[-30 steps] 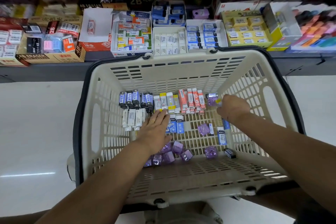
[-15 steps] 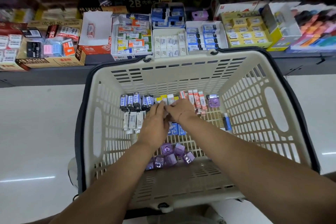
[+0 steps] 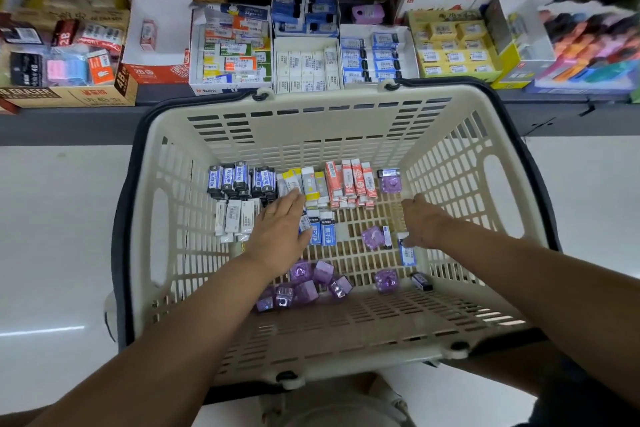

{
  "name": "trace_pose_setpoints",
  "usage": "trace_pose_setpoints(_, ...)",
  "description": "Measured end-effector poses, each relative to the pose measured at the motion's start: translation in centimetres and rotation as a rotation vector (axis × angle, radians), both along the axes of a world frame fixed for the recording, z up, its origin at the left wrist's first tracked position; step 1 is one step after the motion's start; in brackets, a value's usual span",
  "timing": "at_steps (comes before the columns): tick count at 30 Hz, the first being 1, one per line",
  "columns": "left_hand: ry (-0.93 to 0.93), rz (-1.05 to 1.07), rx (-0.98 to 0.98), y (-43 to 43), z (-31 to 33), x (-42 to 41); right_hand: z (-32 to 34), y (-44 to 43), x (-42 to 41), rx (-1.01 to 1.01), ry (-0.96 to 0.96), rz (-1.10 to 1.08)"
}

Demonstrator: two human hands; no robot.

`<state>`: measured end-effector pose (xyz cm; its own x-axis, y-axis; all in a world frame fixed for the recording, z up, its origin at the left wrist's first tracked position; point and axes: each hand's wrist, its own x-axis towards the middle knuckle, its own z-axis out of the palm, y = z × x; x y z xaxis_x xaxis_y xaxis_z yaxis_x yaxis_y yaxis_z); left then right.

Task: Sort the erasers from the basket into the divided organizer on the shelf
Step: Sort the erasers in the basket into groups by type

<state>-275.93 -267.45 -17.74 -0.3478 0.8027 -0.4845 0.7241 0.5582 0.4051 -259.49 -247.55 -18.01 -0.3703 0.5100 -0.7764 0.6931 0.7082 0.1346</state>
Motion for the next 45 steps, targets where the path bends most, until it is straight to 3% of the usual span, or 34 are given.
trace_pose_setpoints(7,-0.034,-0.047,-0.067,-1.4,1.7,-0.1,-1.0,-2.0,1.8,-0.085,0.033,-0.140)
trace_pose_setpoints(13,-0.136,0.063,-0.121,-2.4,2.5,0.0,-1.1,-2.8,1.7,-0.008,0.075,-0.215)
trace_pose_setpoints(18,-0.462,0.329,-0.070,-2.0,3.5,1.2,0.9,-1.4,0.3,-0.171,0.090,-0.397)
trace_pose_setpoints(24,-0.909,0.676,0.044,0.8,4.5,3.8,3.8,-4.0,-3.6,-0.623,0.459,-0.695)
trace_pose_setpoints(30,-0.707,0.928,0.184,0.2,2.6,3.1,2.2,-7.2,-5.4,-0.807,0.624,-0.937)
trace_pose_setpoints(33,-0.655,1.061,0.202,-0.2,1.8,2.0,1.0,-7.2,-5.6,-0.653,0.584,-0.983)
trace_pose_setpoints(36,-0.578,1.083,0.195,-0.2,1.3,1.5,-0.4,-7.2,-5.8,-0.482,0.542,-0.887)
trace_pose_setpoints(45,-0.538,1.053,0.103,0.3,0.0,1.3,-2.1,-7.4,-6.6,-0.465,0.637,-0.932)
